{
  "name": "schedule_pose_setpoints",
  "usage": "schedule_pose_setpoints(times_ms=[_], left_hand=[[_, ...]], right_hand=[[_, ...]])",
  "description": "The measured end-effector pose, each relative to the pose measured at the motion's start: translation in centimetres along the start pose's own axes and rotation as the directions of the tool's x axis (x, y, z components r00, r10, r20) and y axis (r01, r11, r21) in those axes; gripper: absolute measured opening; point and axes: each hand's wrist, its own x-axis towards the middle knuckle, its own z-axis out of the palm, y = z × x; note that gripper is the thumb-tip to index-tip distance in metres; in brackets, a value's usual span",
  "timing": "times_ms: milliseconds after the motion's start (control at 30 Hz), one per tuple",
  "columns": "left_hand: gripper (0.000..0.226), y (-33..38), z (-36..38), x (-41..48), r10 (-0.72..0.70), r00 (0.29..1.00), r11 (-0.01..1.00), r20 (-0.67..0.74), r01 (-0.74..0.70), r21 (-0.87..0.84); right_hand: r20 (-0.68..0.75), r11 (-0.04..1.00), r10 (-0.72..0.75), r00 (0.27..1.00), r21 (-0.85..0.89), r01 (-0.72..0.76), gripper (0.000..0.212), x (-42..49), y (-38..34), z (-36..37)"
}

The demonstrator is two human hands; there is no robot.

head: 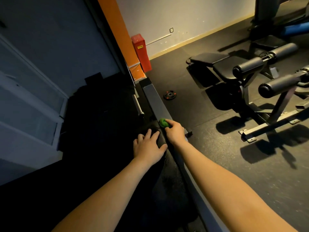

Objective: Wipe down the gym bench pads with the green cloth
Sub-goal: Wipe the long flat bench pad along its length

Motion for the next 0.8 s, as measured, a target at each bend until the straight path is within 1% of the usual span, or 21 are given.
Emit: schedule_pose_setpoints(times_ms=[100, 167, 233, 333, 433, 533, 700, 800], left_hand=[[0.072, 0.4, -0.1, 0.2, -0.02, 1.0, 1.0, 0.002, 0.02, 0.018], [0.071, 0.7, -0.1, 0.3, -0.032, 0.999, 0.999, -0.006, 0.033, 0.008], [0.071, 0.9, 0.3, 0.2, -0.049, 0.999, 0.999, -0.009, 0.049, -0.012], [0.069, 1.1, 0.8, -0.2, -0.071, 0.997, 0.996, -0.007, 0.071, -0.045], [0.068, 1.5, 1.1, -0.3, -0.082, 0.997, 0.995, 0.003, 0.082, -0.055], [0.067, 1.8, 1.1, -0.4, -0.096, 0.995, 0.994, 0.021, 0.097, -0.057], [0.067, 1.7, 1.3, -0.5, -0.105, 0.994, 0.992, 0.024, 0.106, -0.067], [0.067, 1.9, 1.4, -0.5, -0.118, 0.993, 0.991, 0.013, 0.119, -0.057]], right_hand=[[0.051, 0.993, 0.033, 0.998, 0.108, -0.039, 0.047, 2.0, -1.3, 1.0], [0.097, 0.99, 0.024, 0.995, 0.138, -0.037, 0.047, 2.1, -0.8, 0.9], [0.118, 0.994, 0.007, 0.993, 0.108, -0.02, 0.046, 1.4, 0.3, 0.6], [0.1, 0.999, -0.008, 0.995, 0.051, 0.003, 0.045, 0.0, 2.1, -0.3], [0.082, 0.999, -0.018, 0.996, -0.035, 0.021, 0.037, -1.8, 3.3, -1.2], [0.086, 0.999, -0.005, 0.996, -0.052, 0.009, 0.032, -2.0, 3.3, -1.3], [0.017, 0.999, -0.041, 0.999, -0.004, 0.041, 0.05, 2.3, 1.5, 0.8], [0.082, 0.996, -0.045, 0.996, 0.084, 0.038, 0.054, 2.4, -1.4, 0.8]])
